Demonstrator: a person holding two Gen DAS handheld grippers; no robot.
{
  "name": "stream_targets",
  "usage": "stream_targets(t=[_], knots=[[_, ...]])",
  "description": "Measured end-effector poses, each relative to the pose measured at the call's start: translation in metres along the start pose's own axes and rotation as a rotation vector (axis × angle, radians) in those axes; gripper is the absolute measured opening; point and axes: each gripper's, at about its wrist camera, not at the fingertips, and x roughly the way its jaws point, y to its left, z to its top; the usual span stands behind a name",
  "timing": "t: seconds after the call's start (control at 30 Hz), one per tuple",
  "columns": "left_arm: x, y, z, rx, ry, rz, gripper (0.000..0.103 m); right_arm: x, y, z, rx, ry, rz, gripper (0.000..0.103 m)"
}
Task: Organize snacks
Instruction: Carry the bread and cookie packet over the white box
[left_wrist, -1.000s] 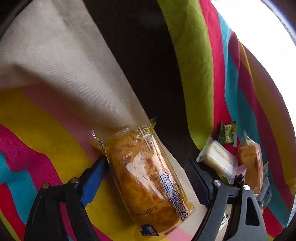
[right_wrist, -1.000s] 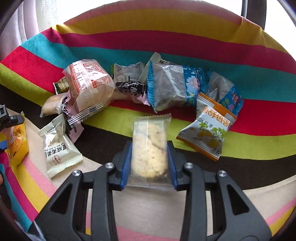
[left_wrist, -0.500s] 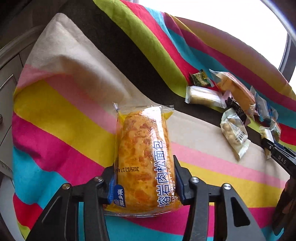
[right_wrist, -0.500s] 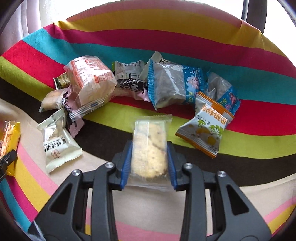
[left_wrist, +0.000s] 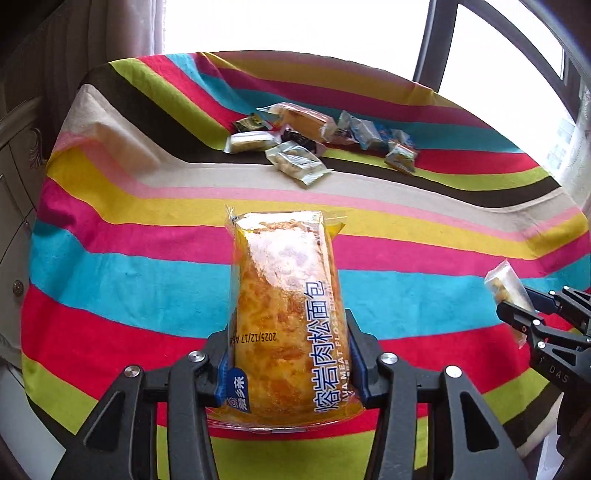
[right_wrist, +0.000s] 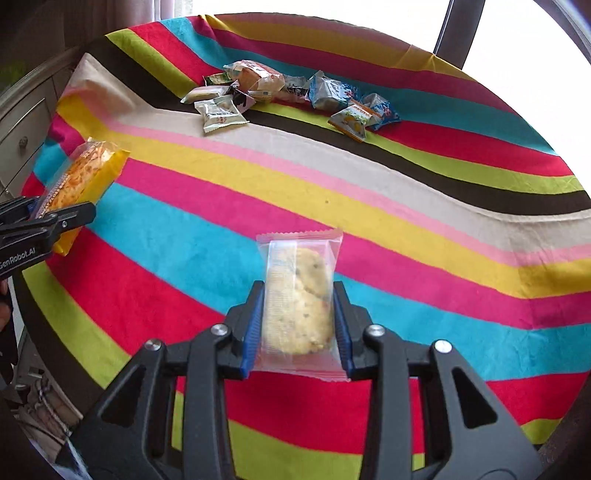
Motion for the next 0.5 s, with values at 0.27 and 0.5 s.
stream_targets(t=[0.27, 0.5], knots=[[-0.025, -0.08, -0.02, 0.184, 0.011, -0.18, 0.049, -0.073, -0.034, -0.097, 0.145, 0.004, -0.132, 0.039], [-0.039, -0.137, -0.031, 0.313, 0.013, -0.268, 0.05, -0.111, -0.063, -0.145, 0.232, 0.038, -0.22, 0.039]])
